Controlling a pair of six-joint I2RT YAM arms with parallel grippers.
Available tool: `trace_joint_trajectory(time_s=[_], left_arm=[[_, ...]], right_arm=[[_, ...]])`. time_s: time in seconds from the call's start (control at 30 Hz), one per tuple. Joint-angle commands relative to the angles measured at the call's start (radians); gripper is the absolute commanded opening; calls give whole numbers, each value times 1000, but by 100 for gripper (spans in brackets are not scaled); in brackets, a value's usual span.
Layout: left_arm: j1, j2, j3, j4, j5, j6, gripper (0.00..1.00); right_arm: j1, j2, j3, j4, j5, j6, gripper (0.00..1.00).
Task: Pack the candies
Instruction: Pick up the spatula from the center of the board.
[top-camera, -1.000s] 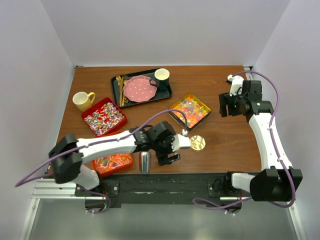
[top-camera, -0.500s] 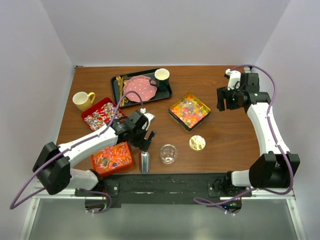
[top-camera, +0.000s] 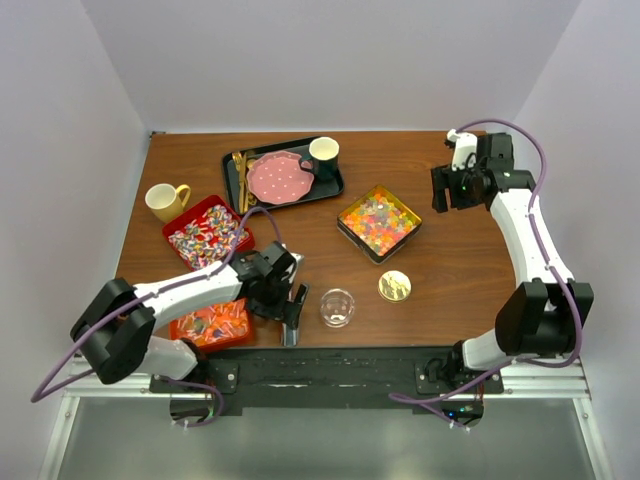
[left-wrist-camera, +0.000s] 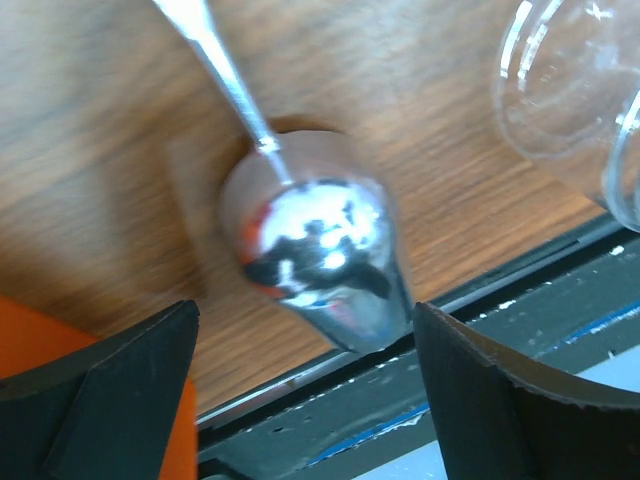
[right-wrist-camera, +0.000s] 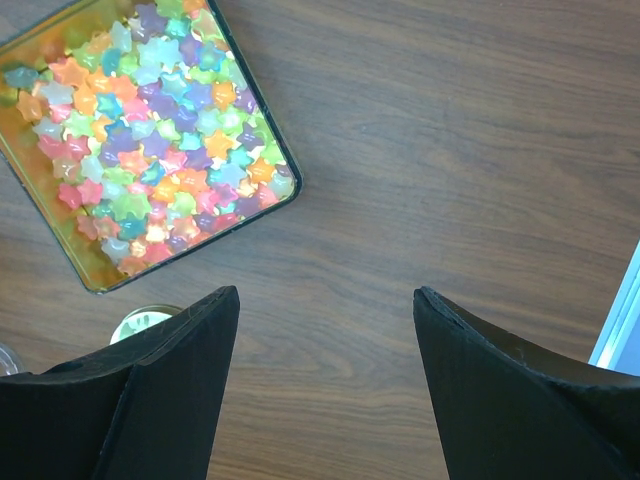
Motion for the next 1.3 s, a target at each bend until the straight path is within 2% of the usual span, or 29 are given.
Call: trace_joint_trajectory(time_s=[0.0, 0.23, 0.4, 0.63, 0.7, 0.83, 0.87, 0.97, 1.03, 1.13, 1.23, 1.27], left_arm=[[-29, 25, -10, 84, 47, -20, 90], [-81, 79, 37, 124, -26, -20, 85], [-81, 87, 20, 154, -86, -49, 76], [-80, 157, 22, 192, -157, -87, 76], [-81, 185, 23, 203, -161, -89, 73], [-66, 196, 34, 192, -169, -84, 58], [-62, 197, 37, 197, -166, -73, 46], [-36, 170, 65, 177, -161, -40, 30], [18, 138, 98, 113, -164, -11, 27], [106, 66, 123, 46, -86, 75, 27], [133, 13, 123, 60, 16, 164, 26], [139, 4, 126, 80, 118, 210, 21]], right_arm=[[-5, 1, 30, 31, 15, -19, 75], [-3, 1, -4, 42, 8, -16, 75], [-3, -2, 2, 35, -3, -11, 75], [-1, -22, -19, 31, -18, -4, 75], [-2, -30, -30, 30, -20, -4, 75], [-3, -48, -41, 28, -24, -4, 74], [-3, -53, -42, 28, -24, -4, 75], [-3, -60, -33, 15, -47, -5, 74], [-1, -65, -21, 1, -72, -25, 74], [0, -68, 11, -30, -153, -63, 74], [20, -66, 37, -60, -256, -105, 73], [21, -66, 54, -83, -282, -123, 73]])
